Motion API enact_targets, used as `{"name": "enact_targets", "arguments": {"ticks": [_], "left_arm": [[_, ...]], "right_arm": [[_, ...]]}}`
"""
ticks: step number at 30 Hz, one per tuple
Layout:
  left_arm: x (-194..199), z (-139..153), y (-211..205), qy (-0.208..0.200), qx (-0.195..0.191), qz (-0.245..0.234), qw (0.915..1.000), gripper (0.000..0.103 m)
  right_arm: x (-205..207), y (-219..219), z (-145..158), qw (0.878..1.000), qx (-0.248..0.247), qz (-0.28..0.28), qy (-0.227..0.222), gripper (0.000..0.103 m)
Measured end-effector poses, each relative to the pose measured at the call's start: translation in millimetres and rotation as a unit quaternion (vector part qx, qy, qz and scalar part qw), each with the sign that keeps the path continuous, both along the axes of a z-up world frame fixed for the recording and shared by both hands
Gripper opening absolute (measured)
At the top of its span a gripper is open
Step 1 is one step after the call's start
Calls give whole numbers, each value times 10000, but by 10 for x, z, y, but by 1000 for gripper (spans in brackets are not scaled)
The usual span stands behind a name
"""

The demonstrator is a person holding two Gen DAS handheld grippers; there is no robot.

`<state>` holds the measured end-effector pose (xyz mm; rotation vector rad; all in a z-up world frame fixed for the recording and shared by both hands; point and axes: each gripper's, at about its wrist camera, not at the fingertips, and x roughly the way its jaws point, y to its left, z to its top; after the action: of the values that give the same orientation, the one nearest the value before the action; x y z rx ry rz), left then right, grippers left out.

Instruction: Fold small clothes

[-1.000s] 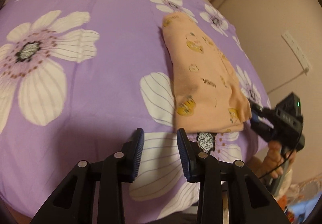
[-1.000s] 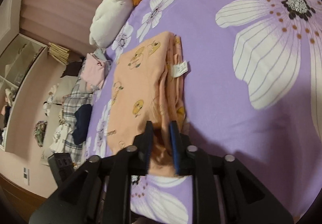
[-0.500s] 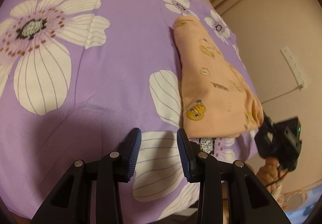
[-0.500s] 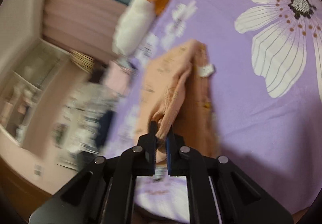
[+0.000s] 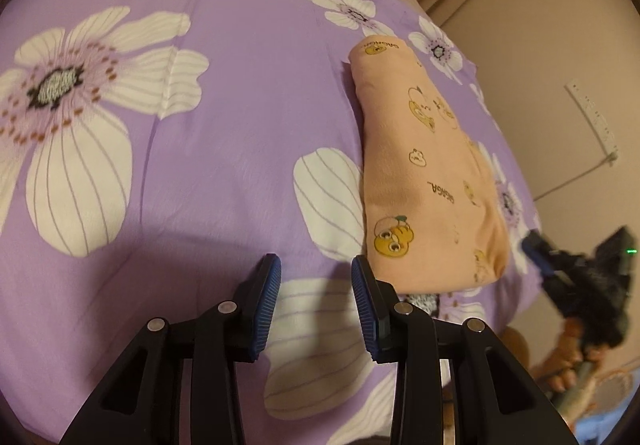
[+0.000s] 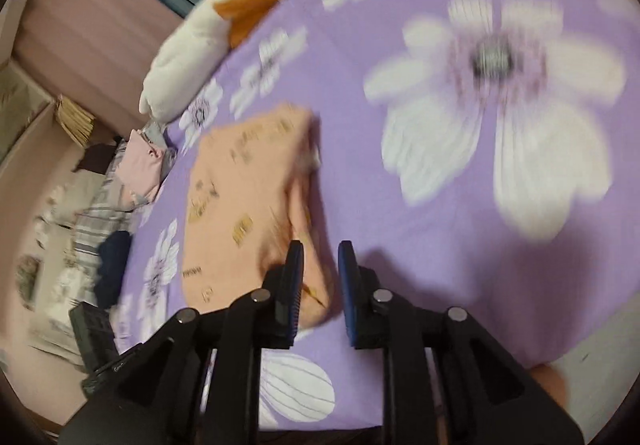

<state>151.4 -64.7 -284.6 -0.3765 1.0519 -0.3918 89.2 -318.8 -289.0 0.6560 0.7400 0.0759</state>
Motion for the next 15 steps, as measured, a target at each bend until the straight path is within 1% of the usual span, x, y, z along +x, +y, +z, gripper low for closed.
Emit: {"name": "enact_targets", "arguments": {"ticks": [1,2,4,6,7,9,10,11,12,13,14,15], "left_arm": [[17,2,-10,8,53,23,10000,35],[39,26,-28,39,98,60,9999,35],[85,112,-63,17,14,94,10000,35],[116,257,-136,-230,-132,51,9996,35],[114,328,-188,-379,-89,-8,9992,35],[144,456,-362,-694,158,-191,9973,35],[160,485,-442,-801,224,-303,9961,35],[181,480,-519,-848,252,-435,9951,35],[230,442,-609,-830,268,-598,9944,35],[281,378,-675,-757,325,-700,9941,35],[349,261,-740,-614,525,-707,9942,35],[380,163,-762,-580,732,-632,9936,35]], "right_arm": [[-11,42,76,9998,-39,112,-140,20],[-2,83,107,9992,37,313,-264,20],[55,205,146,9957,307,771,-419,20],[149,366,122,9895,439,1261,-553,19],[221,457,86,9892,316,1350,-477,19],[379,534,-28,9935,-382,1070,15,18],[467,532,-93,9929,-809,818,300,8],[544,498,-153,9916,-986,709,449,2],[581,446,-182,9925,-883,706,457,2],[604,364,-203,9949,-589,709,409,1],[612,276,-202,9965,-319,674,371,1],[628,211,-196,9973,-167,626,334,1]]}}
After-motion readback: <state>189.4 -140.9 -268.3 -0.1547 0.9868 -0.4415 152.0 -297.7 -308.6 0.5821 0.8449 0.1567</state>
